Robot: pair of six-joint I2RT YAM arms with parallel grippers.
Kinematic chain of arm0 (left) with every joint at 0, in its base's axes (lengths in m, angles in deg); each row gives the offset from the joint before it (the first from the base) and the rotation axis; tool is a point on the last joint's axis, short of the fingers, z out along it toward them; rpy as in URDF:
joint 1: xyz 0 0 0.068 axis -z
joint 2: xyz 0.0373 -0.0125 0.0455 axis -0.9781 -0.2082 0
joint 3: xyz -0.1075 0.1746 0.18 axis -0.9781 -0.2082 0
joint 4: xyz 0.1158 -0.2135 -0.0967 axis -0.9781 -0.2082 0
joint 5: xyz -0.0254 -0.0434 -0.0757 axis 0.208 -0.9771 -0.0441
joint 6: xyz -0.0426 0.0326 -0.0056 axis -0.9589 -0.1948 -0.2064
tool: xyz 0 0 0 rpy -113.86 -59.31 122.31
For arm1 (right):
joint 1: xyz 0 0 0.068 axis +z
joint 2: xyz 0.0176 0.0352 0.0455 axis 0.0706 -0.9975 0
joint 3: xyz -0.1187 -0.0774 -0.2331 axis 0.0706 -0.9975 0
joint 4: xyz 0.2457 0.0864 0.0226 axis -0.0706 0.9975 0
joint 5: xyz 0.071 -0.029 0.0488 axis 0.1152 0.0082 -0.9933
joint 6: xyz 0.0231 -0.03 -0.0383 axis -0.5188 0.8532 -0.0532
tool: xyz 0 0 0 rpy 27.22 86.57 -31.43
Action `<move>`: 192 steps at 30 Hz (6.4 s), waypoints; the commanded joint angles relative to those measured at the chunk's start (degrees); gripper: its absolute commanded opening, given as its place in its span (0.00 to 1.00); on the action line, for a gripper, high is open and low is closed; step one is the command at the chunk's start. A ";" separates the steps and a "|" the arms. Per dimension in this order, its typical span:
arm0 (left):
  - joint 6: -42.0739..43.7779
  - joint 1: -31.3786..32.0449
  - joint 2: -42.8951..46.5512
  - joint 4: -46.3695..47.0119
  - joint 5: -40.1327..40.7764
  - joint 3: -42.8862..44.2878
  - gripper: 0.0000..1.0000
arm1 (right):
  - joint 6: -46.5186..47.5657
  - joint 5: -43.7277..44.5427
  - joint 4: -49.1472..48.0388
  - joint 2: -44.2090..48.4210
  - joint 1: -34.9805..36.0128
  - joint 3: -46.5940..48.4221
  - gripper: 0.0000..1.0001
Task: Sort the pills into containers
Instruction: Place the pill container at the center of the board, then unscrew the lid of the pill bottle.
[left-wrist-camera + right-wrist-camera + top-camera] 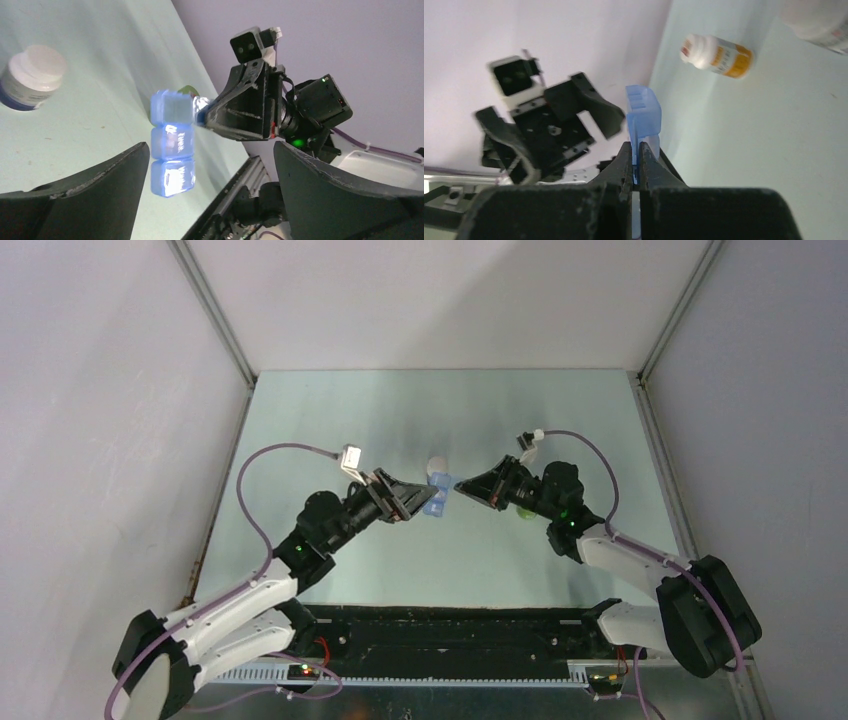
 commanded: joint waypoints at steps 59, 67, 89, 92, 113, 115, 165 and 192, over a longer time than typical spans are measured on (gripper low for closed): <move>11.98 -0.03 9.88 -33.10 30.81 1.93 0.92 | 50.03 44.95 51.15 -44.06 13.60 55.32 0.62; 11.22 -0.29 5.11 -32.70 29.35 1.39 0.86 | 46.53 46.99 53.54 -43.59 13.21 57.54 0.35; 10.02 -3.82 -23.48 -6.06 30.41 1.23 0.45 | 41.05 42.92 69.23 -8.85 12.08 40.25 0.30; 9.74 -3.80 -26.01 -4.32 34.14 1.44 0.43 | 41.49 41.45 70.33 -5.11 11.58 38.95 0.30; 8.38 -10.00 -33.34 -12.33 39.63 6.89 0.42 | 39.35 27.00 67.75 2.92 7.75 31.11 0.30; 11.17 -8.06 -28.12 -12.22 37.34 4.21 0.48 | 39.07 24.97 66.74 2.95 8.10 30.28 0.31; 39.01 1.22 -14.32 6.57 -21.79 0.21 0.77 | 31.40 -1.41 46.67 0.72 8.31 22.12 0.35; 35.95 1.24 -12.89 3.07 -18.50 2.35 0.00 | 22.86 22.46 35.24 5.37 14.11 16.38 0.32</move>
